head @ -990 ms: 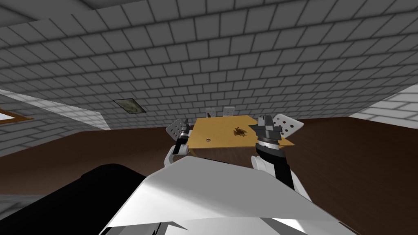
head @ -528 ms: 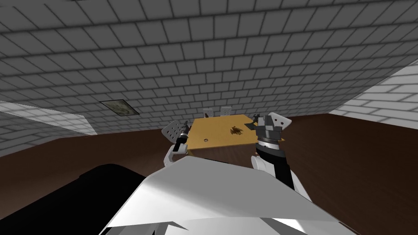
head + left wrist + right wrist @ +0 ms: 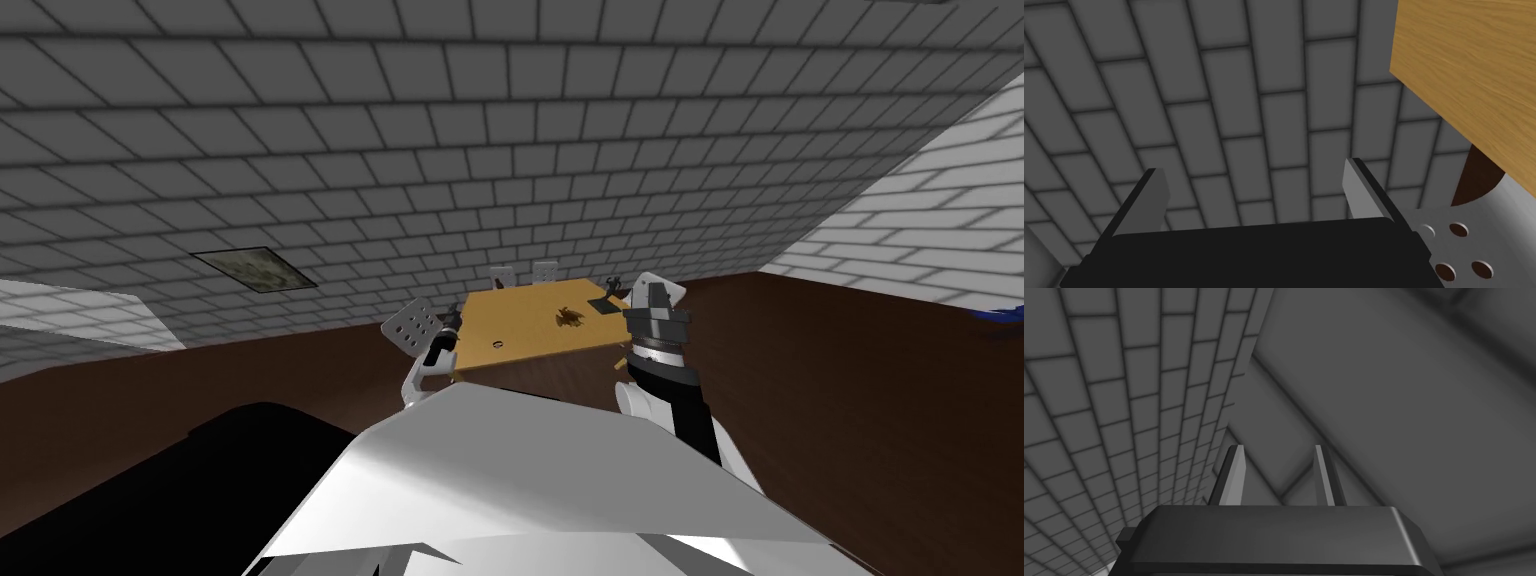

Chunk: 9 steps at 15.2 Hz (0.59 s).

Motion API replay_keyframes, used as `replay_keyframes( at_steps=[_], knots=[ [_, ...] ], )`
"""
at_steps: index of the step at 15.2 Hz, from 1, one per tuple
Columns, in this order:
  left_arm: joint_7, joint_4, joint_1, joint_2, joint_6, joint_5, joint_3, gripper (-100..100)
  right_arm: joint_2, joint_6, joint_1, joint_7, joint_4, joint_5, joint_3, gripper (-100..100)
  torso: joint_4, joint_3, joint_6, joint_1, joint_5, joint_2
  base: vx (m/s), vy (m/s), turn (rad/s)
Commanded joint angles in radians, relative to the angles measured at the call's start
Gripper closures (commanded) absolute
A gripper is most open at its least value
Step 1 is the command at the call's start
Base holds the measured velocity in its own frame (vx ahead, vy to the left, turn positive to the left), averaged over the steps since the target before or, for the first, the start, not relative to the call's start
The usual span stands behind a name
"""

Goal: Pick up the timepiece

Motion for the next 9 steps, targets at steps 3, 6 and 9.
replay_keyframes(
  at_steps=[3,6,9],
  knots=[
    [0.018,0.04,-0.022,0.0,0.071,0.004,0.023,-100,0.0,0.0,0.0,0.0,0.0,0.0,0.0,0,0.0,0.0,0.0,0.0,0.0,0.0,-0.001,-0.038,-0.103],
    [0.035,0.07,-0.037,0.001,0.125,0.009,0.043,-100,0.0,0.0,0.0,0.0,0.0,0.0,0.0,0,0.0,0.0,0.0,0.0,0.0,0.0,-0.001,-0.035,-0.112],
    [0.07,0.131,-0.067,0.002,0.202,0.019,0.083,-100,0.0,0.0,0.0,0.0,0.0,0.0,0.0,0,0.0,0.0,0.0,0.0,0.0,0.0,0.002,-0.045,-0.155]
  ],
)
